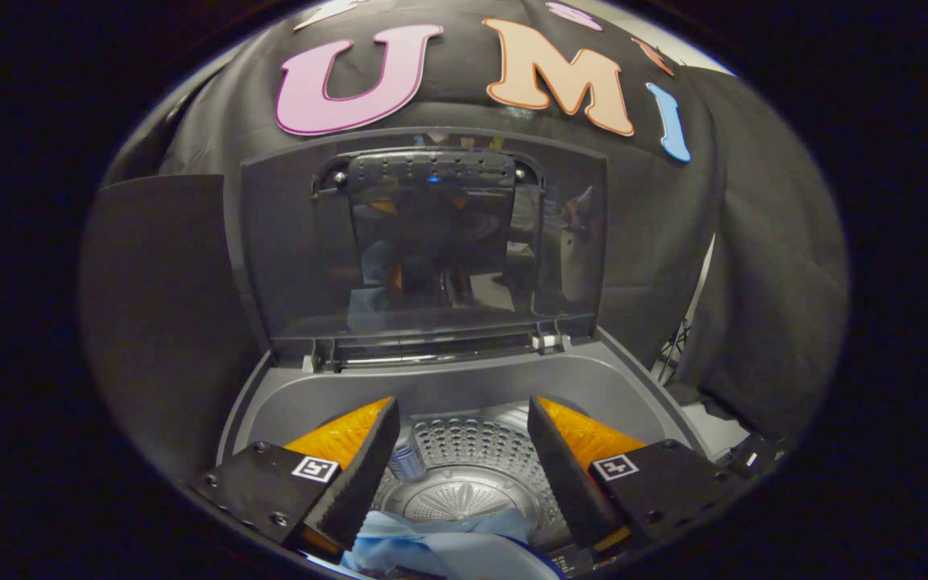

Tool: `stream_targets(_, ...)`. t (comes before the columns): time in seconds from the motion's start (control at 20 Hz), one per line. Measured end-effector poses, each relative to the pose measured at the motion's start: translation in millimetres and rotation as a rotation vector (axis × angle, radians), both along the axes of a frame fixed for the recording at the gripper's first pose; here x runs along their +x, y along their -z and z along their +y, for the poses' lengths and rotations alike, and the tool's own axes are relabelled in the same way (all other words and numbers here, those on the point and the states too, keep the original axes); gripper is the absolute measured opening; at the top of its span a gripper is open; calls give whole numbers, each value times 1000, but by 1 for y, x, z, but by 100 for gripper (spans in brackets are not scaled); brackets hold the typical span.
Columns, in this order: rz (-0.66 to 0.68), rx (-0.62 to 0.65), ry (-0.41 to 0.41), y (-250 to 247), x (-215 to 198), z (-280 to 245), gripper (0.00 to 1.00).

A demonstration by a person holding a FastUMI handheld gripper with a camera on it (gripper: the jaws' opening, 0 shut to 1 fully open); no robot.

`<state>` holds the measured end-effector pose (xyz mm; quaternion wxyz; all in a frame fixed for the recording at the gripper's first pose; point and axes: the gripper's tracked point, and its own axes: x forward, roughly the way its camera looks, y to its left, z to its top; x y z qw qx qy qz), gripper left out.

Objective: Put the clothes into the washing machine and then close the washing machine lid.

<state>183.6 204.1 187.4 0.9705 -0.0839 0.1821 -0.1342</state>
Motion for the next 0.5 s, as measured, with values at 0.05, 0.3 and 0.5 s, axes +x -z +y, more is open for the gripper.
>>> stream_targets(0.05,0,10,-8,-3,2,2,98)
stream_targets(0.3,-13,-21,15,-28,8,-3,99)
stream_targets(0.5,-59,-34,2,-67,23,4,99)
